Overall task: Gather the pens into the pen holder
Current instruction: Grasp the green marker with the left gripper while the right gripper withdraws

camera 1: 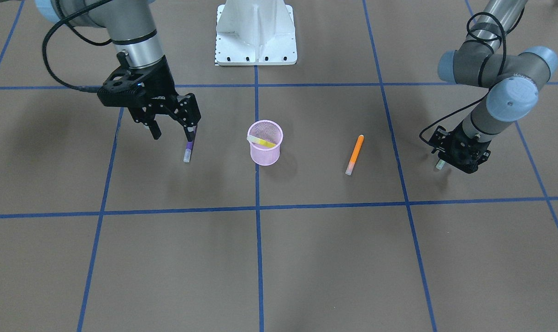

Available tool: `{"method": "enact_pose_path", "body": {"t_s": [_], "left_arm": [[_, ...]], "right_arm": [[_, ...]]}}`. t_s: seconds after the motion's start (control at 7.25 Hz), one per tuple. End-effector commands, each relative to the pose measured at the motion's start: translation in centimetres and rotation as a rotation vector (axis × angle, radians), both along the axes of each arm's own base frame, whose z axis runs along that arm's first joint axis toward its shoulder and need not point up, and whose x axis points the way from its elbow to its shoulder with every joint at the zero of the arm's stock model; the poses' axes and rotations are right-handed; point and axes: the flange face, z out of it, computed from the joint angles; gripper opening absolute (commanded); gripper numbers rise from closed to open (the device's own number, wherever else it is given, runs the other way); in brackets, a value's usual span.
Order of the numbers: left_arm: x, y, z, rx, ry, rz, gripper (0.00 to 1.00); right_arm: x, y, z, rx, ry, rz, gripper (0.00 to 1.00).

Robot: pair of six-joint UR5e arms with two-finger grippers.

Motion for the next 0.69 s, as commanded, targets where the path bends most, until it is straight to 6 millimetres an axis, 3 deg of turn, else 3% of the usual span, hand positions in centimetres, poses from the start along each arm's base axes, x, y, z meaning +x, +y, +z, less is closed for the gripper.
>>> {"method": "enact_pose_path", "body": {"t_s": [0.0,0.28,0.41,0.55], "left_arm": [[0.85,0.36,0.63,-0.011,-0.008,0.016,0.65],[0.82,0.40,0.88,-0.003,-0.010,0.030,0.48],[0.68,0.30,1.21,0.013,-0.012,0.054,0.17],[0.85,0.31,0.97,0.012,-0.007,0.059,0.00]], "right_arm": [[4.14,-2.07,2.32,-0.030,0.000,-0.073,0.85],[4.17,-2.18,2.54,-0.033,0.003,-0.072,0.85],[4.17,-2.18,2.54,-0.033,0.003,-0.072,0.85],[4.19,-2.16,2.39,-0.031,0.001,-0.072,0.86]]}}
